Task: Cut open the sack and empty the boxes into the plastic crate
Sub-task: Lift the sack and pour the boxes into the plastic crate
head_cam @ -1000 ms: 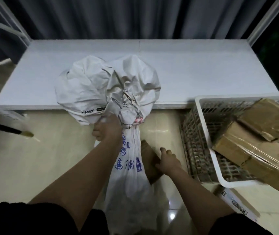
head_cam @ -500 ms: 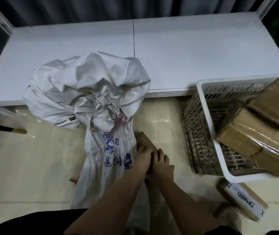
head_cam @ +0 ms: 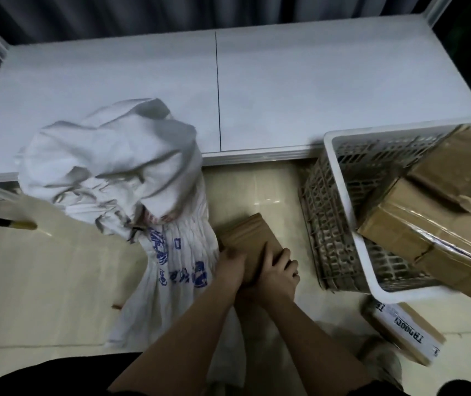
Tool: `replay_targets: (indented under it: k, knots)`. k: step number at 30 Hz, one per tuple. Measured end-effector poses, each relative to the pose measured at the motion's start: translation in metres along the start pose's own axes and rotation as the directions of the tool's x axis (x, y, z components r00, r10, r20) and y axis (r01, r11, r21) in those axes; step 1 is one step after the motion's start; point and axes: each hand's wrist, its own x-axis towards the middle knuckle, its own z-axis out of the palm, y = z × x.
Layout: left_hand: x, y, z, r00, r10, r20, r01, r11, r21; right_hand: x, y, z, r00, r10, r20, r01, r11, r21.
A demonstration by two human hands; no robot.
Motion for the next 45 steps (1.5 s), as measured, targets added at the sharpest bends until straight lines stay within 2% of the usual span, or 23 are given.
replay_targets:
  k: [2, 7, 10, 13, 15, 16, 17, 18, 19, 20, 21, 24, 28, 32, 36, 42, 45]
  knots:
    - [-0.006, 0.001, 0.0, 1.0, 0.013, -0.01, -0.013, 1.0, 0.007, -0.003, 0.005, -0.022, 0.988, 0.043, 0.145, -0.051, 0.998, 0.047]
    - [-0.019, -0.002, -0.001, 0.995, -0.04, 0.091, 0.056, 0.982, -0.179, -0.01, 0.019, -0.057, 0.968, 0.001, 0.252, -0.077, 0.954, 0.291]
    - [-0.038, 0.001, -0.004, 0.987, -0.069, 0.143, 0.105, 0.959, -0.264, -0.024, 0.024, -0.078, 0.967, -0.078, 0.244, -0.02, 0.927, 0.375]
    - [-0.06, 0.015, -0.01, 0.994, 0.021, 0.106, 0.004, 0.973, -0.232, -0.041, 0.029, -0.098, 0.967, -0.135, 0.217, 0.049, 0.931, 0.363]
    - [-0.072, 0.027, -0.012, 0.996, 0.054, 0.065, -0.033, 0.957, -0.29, -0.052, 0.037, -0.109, 0.98, -0.188, 0.065, 0.16, 0.939, 0.306]
    - [-0.08, 0.034, -0.013, 0.996, 0.07, 0.049, -0.05, 0.945, -0.322, -0.057, 0.043, -0.115, 0.968, -0.232, -0.094, 0.248, 0.94, 0.233]
    - [-0.087, 0.04, -0.012, 0.996, 0.081, 0.034, -0.065, 0.939, -0.338, -0.061, 0.052, -0.122, 0.914, -0.289, -0.285, 0.328, 0.939, 0.102]
    - [-0.094, 0.047, -0.012, 0.995, 0.089, 0.04, -0.07, 0.935, -0.349, -0.063, 0.062, -0.127, 0.823, -0.347, -0.449, 0.365, 0.93, -0.049]
    - [-0.097, 0.052, -0.012, 0.993, 0.109, 0.054, -0.084, 0.937, -0.339, -0.062, 0.074, -0.133, 0.742, -0.385, -0.548, 0.353, 0.92, -0.169]
    - [-0.102, 0.058, -0.011, 0.989, 0.135, 0.063, -0.108, 0.942, -0.317, -0.061, 0.089, -0.139, 0.693, -0.401, -0.599, 0.314, 0.916, -0.249]
    - [-0.108, 0.064, -0.01, 0.985, 0.162, 0.062, -0.137, 0.946, -0.295, -0.059, 0.104, -0.144, 0.68, -0.408, -0.609, 0.263, 0.911, -0.316]
    - [-0.122, 0.079, 0.0, 0.981, 0.18, 0.079, -0.155, 0.955, -0.252, -0.05, 0.15, -0.156, 0.726, -0.411, -0.552, 0.137, 0.873, -0.469]
    - [-0.146, 0.096, 0.022, 0.965, 0.198, 0.17, -0.161, 0.965, -0.206, -0.047, 0.18, -0.18, 0.853, -0.285, -0.437, 0.015, 0.851, -0.525]
    - [-0.164, 0.111, 0.045, 0.948, 0.203, 0.244, -0.161, 0.97, -0.182, -0.037, 0.209, -0.22, 0.889, -0.095, -0.449, -0.142, 0.873, -0.466]
    - [-0.173, 0.12, 0.074, 0.928, 0.212, 0.306, -0.178, 0.975, -0.136, -0.021, 0.237, -0.256, 0.83, 0.07, -0.554, -0.308, 0.885, -0.349]
    - [-0.174, 0.129, 0.121, 0.911, 0.191, 0.366, -0.148, 0.979, -0.141, -0.016, 0.268, -0.261, 0.802, 0.217, -0.557, -0.405, 0.882, -0.239]
    - [-0.17, 0.125, 0.143, 0.925, 0.212, 0.315, -0.176, 0.975, -0.139, -0.021, 0.29, -0.255, 0.776, 0.332, -0.536, -0.482, 0.861, -0.163]
